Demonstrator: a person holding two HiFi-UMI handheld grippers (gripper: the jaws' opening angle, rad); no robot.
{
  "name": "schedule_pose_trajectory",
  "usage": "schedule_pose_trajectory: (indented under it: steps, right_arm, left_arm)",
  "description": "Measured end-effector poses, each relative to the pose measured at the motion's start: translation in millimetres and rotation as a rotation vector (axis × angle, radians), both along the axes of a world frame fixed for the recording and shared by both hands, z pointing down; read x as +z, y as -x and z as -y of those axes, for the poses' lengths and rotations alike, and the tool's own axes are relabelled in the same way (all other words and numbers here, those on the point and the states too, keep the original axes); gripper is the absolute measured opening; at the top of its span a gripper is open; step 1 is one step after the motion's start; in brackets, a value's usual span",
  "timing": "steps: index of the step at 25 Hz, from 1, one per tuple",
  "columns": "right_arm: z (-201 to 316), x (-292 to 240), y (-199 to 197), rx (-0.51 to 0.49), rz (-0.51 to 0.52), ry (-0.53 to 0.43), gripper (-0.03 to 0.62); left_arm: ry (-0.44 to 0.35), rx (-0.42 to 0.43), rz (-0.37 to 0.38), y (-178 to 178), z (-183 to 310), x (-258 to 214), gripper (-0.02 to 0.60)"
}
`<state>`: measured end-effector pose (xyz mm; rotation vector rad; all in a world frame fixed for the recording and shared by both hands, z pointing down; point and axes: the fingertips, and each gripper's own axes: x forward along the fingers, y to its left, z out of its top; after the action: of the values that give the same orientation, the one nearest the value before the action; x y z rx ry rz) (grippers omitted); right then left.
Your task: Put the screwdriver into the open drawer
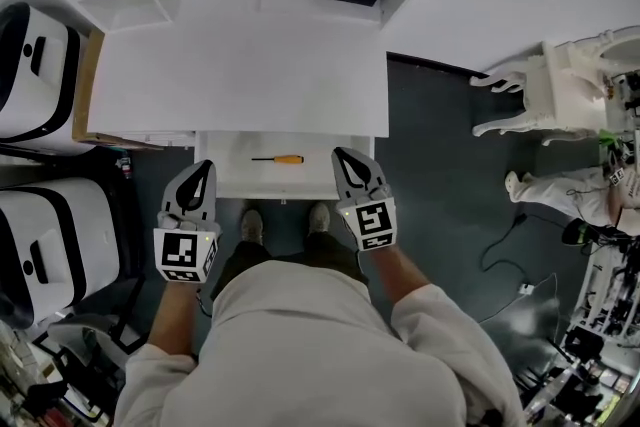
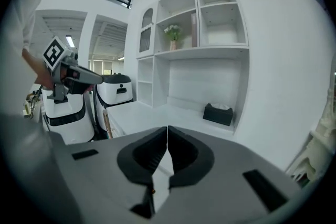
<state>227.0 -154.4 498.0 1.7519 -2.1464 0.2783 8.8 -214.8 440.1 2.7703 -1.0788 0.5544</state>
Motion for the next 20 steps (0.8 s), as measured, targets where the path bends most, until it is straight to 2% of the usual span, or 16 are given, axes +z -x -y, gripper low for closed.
schedule_pose_trajectory:
  steps: [10,20]
  right_arm:
    - [-21.6,-55.0,-25.0,0.108,0.07,-0.122,0.005]
    - [-31.7,-81.0,-25.5,0.124,0.079,-0.171,0.005]
  left_arm:
    - [0.007,0.02,0.003,-14.8,0.0,3.8,0.005]
    - [0.009,0.028,0.001,-18.5,-2.0,5.5,0.005]
